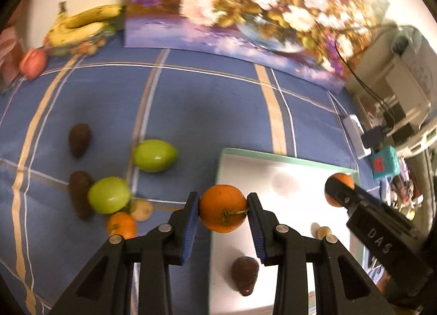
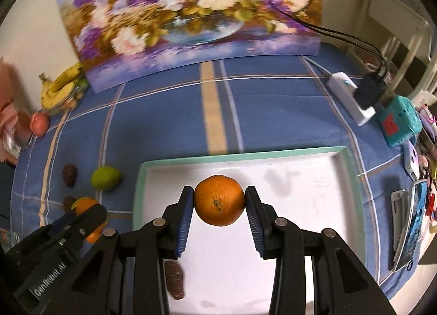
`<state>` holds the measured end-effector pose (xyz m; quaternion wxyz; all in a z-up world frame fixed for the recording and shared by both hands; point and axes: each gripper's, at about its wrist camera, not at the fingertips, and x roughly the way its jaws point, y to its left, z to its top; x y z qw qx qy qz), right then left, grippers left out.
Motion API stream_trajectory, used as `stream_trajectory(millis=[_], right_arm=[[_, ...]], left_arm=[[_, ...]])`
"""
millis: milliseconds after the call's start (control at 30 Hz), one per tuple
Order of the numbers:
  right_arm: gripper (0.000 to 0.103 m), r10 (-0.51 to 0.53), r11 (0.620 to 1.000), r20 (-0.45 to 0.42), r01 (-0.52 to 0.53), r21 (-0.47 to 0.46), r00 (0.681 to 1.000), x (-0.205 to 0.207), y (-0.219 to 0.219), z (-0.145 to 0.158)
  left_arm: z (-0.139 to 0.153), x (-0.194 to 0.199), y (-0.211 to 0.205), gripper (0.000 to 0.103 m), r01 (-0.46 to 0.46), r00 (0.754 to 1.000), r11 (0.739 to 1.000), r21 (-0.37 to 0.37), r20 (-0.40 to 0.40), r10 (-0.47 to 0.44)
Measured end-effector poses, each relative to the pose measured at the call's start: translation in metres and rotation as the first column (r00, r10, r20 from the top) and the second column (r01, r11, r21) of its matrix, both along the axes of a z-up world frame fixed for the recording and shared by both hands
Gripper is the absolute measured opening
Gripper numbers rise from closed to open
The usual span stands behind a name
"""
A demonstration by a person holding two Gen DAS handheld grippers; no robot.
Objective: Organize fruits
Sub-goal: 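Carry both oranges over the white tray with the left and right grippers, then open both grippers to release the oranges into the tray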
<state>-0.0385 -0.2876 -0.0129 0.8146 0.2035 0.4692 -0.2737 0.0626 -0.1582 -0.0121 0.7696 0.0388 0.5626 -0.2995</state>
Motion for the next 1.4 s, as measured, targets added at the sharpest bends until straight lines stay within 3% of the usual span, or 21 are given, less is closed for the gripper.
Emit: stream_trajectory(millis=[433,767,967,1400], right_arm=[[0.04,-0.061,0.998,0.002,0.061,-0.016,0.998,-0.014,-0.037,-0.001],[0.04,-0.066,0.996,-0.099,0.071,0.051,0.993,-0.013,-0.047,-0.048],[0.04,-0.061,0.995,-0.136,0.071,0.075,0.989,-0.013,-0.047,-0.068],[0.04,-0.053,0.996,-0.141,0.064,0.069,0.989,-0.013,-0.049,-0.068]], left_arm=[[-0.03,-0.01,-0.044,0.038,0.094,0.995,0.993,0.071,-0.024,-0.092],[-0.061,-0.019,-0.052,0.038,0.117,0.992,0.983,0.139,-0.064,-0.109],[-0.061,-0.021,-0.051,0.038,0.117,0.992,0.984,0.136,-0.056,-0.111],[-0.06,-0.016,-0.053,0.041,0.12,0.99,0.984,0.13,-0.084,-0.11]])
